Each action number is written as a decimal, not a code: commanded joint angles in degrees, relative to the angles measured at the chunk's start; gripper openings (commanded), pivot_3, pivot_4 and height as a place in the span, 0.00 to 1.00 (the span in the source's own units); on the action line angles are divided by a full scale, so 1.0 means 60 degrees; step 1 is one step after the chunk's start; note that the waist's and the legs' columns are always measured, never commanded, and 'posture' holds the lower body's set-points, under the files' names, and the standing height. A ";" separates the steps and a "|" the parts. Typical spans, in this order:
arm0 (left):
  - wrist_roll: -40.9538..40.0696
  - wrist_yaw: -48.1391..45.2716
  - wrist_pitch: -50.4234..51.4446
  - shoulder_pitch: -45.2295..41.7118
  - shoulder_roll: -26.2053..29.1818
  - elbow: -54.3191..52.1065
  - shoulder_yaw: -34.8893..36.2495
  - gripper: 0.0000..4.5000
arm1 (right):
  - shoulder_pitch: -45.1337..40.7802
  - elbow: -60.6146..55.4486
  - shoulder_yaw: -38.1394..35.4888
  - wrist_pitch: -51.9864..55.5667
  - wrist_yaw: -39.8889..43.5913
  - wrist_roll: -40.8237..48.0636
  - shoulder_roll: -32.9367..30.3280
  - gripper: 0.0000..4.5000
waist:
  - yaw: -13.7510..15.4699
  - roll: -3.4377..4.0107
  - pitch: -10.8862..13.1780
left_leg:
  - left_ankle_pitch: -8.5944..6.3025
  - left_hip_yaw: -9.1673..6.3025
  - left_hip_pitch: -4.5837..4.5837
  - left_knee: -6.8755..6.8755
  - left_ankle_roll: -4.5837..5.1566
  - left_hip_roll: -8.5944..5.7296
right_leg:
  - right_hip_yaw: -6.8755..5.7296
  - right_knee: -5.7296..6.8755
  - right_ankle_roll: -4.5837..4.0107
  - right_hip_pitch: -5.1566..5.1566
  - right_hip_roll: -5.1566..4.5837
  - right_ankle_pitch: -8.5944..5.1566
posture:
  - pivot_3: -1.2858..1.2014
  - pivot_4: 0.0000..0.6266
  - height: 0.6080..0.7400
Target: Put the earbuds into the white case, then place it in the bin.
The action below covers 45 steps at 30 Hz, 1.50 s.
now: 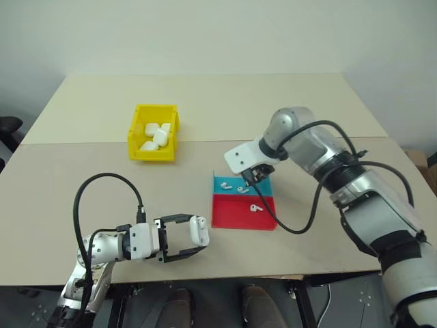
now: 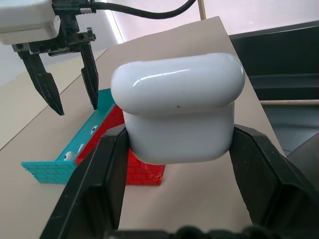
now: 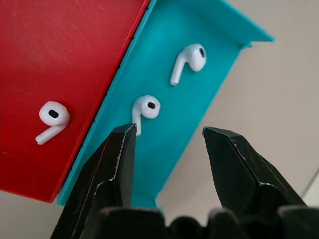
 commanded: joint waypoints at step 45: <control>0.0407 0.0989 -0.0658 -0.0129 0.0225 -0.0592 -0.0392 0.61 | 0.0415 0.1072 -0.0328 -0.2045 -0.0518 -0.1185 0.0693 0.57 | 0.0001 0.0003 0.0001 | 0.0000 -0.0001 0.0017 0.0000 0.0000 -0.0002 | -0.0001 0.0008 -0.0002 0.0012 0.0000 0.0000 | 0.52 0.24 1.00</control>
